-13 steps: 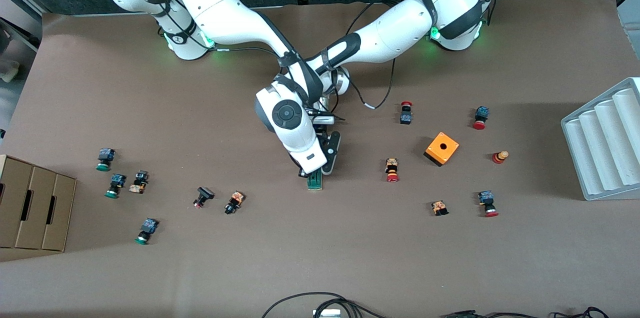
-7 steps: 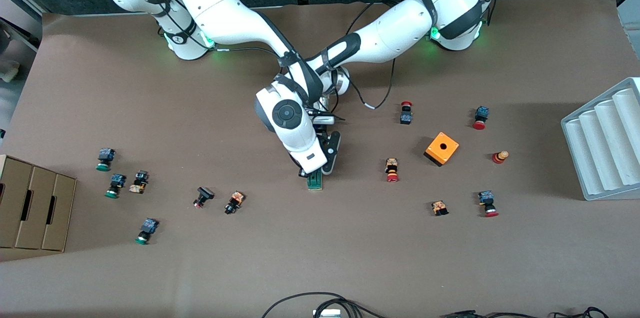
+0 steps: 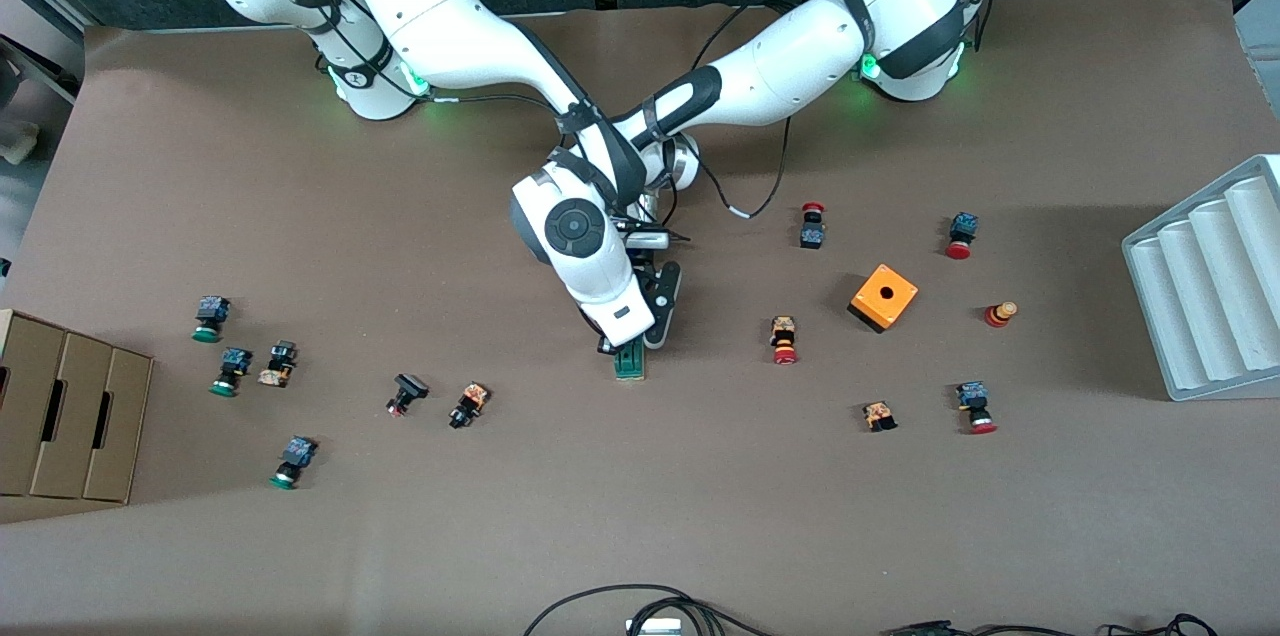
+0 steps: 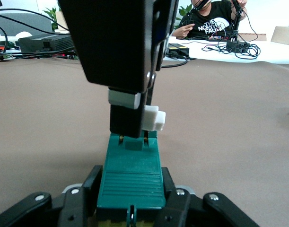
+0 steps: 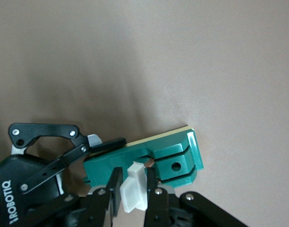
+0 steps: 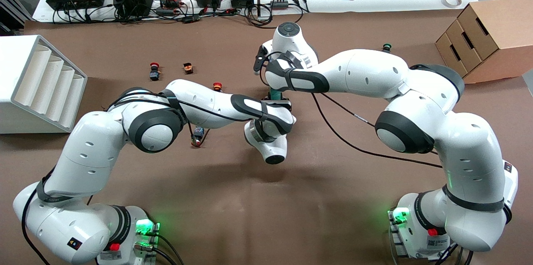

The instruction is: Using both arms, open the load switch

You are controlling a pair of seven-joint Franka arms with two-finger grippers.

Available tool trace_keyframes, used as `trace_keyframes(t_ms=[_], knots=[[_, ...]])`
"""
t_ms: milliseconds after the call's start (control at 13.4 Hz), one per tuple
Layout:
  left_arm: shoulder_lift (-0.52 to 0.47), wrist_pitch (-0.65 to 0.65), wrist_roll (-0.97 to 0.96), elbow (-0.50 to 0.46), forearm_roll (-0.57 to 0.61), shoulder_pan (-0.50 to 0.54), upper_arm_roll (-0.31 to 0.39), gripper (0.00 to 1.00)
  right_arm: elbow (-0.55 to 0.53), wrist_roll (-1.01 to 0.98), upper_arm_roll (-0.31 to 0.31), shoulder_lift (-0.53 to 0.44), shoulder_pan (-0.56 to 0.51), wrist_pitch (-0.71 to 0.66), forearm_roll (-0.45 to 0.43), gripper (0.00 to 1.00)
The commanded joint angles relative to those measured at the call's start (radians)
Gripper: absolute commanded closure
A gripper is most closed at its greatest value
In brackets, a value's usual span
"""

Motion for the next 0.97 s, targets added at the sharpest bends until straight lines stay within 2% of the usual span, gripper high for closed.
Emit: trace_keyframes(t_ms=[0,893], knots=[[0.011,-0.017,-0.013,0.001,-0.004,-0.003,0.015,0.46,-0.121,0.013,0.016,-0.081,0.02,-0.063,-0.023,0.75],[0.009,-0.015,-0.011,0.003,-0.004,-0.003,0.015,0.46,-0.135,0.015,0.016,-0.065,0.022,-0.056,-0.043,0.76]])
